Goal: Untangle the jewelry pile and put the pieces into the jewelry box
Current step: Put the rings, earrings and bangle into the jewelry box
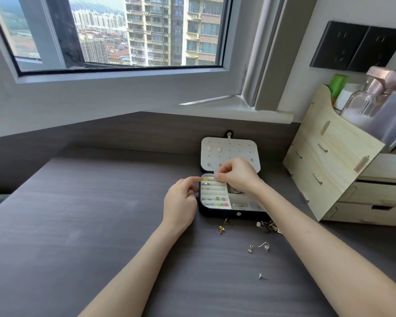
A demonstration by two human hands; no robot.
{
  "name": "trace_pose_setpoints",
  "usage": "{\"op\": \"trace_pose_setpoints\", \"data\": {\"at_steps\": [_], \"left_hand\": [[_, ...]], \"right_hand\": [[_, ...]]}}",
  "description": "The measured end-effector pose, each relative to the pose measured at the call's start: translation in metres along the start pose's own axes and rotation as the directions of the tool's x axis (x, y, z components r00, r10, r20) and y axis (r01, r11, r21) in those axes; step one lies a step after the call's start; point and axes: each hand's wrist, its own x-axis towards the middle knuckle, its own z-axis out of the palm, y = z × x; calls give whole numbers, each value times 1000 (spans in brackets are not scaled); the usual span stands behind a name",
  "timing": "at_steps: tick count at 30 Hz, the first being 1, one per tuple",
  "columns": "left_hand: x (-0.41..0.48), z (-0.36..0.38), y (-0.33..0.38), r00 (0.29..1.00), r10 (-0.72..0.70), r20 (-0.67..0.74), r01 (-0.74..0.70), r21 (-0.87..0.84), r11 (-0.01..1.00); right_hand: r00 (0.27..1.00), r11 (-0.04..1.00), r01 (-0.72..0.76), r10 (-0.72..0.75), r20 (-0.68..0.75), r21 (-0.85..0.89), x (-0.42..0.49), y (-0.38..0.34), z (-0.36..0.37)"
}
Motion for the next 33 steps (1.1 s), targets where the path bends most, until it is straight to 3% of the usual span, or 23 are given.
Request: {"op": "trace_pose_setpoints", "data": {"at_steps": [5,10,13,16,20,24,29,31,33], "left_hand": [[0,0,1,1000,-6,4,6,-4,1000],[-2,-3,5,999,-7,-40,6,-18,1000],[-5,-6,7,997,4,-82,-6,-17,1000],[-9,-7,12,991,28,-134,-29,-4,1000],[-16,-6,30,984,57,-172,-67,-53,996],[-31,-2,48,990,108,-89,-114,-65,991],[-43,0,60,984,180,22,-180,5,984],[-43,-3,64,985,159,61,-159,-12,987],[-42,-6,67,974,141,176,-134,-51,990]], "right_hand": [[1000,1000,18,-18,6,-7,-1,-2,1],[998,990,53,-47,-49,131,-35,-3,-21],[996,996,85,-85,34,-17,-81,2,-46],[995,979,48,-30,92,-197,-129,19,-59],[1000,951,4,-8,-12,-308,-165,49,-51],[991,983,28,-50,-120,-184,-175,63,-37],[982,978,91,-119,-147,-186,-171,61,-17],[985,995,68,-78,-157,-69,-167,59,-17],[986,984,36,-7,-167,173,-162,56,-23]]}}
